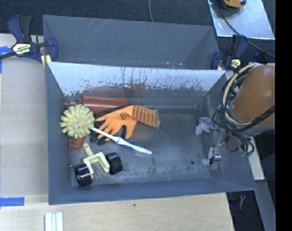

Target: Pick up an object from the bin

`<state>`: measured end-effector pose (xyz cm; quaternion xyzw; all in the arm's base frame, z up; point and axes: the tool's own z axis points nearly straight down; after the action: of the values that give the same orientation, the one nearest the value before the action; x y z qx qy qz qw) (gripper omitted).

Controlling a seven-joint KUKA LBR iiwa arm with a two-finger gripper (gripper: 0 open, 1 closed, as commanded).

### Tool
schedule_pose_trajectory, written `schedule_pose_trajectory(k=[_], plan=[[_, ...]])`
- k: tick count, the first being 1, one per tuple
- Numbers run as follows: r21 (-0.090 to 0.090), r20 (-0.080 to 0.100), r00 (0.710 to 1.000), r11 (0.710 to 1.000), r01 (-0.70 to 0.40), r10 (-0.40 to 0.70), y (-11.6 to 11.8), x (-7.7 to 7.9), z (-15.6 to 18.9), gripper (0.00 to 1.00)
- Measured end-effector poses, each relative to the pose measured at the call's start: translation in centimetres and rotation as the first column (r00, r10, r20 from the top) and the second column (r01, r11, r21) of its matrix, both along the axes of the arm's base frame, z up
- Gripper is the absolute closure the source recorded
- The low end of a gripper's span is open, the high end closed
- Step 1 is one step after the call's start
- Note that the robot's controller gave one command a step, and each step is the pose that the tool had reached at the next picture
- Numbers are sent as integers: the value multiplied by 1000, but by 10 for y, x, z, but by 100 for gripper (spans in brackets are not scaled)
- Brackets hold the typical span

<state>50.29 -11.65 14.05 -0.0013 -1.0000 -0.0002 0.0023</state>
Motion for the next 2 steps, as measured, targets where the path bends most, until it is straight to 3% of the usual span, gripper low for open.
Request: schedule_pose_trajectory(k=[1, 2], plan=[[-1, 8, 1000, 1000, -3, 3, 0, 2, 4, 0], [-6, 17, 987, 987, -158, 158, 35, 63, -53, 0]])
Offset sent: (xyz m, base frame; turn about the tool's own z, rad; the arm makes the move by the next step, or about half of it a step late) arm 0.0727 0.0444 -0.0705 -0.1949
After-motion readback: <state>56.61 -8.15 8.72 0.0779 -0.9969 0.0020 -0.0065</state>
